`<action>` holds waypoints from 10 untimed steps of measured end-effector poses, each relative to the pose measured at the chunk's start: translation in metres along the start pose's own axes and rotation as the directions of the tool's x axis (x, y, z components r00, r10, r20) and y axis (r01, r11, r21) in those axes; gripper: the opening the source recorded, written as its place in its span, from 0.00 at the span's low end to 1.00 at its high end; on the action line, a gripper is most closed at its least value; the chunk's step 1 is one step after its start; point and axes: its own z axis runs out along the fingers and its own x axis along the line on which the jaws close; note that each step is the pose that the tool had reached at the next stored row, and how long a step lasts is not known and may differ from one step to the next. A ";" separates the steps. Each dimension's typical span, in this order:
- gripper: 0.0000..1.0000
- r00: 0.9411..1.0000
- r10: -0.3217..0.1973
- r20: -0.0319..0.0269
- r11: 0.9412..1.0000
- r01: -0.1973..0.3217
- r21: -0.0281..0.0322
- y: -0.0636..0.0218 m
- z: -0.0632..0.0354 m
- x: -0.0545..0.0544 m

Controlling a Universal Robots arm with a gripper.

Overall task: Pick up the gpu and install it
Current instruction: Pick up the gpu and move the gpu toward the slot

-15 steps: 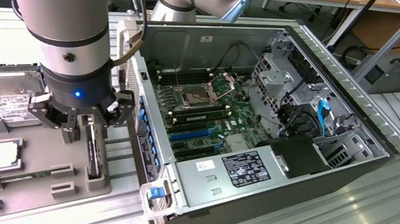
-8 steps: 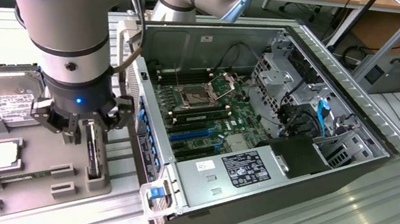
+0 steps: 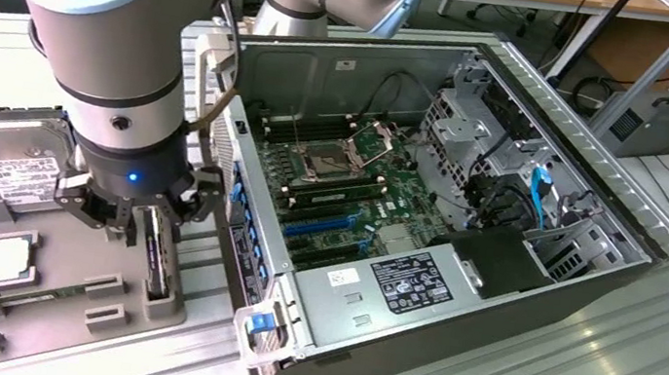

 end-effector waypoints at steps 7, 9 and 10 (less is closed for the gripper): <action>0.48 1.000 0.002 0.000 1.000 -0.002 0.000 -0.0003 0.0052 0.000; 0.48 1.000 0.003 0.000 1.000 -0.003 0.000 -0.0003 0.0061 0.000; 0.48 1.000 0.003 0.000 1.000 -0.003 0.000 -0.0003 0.0066 0.000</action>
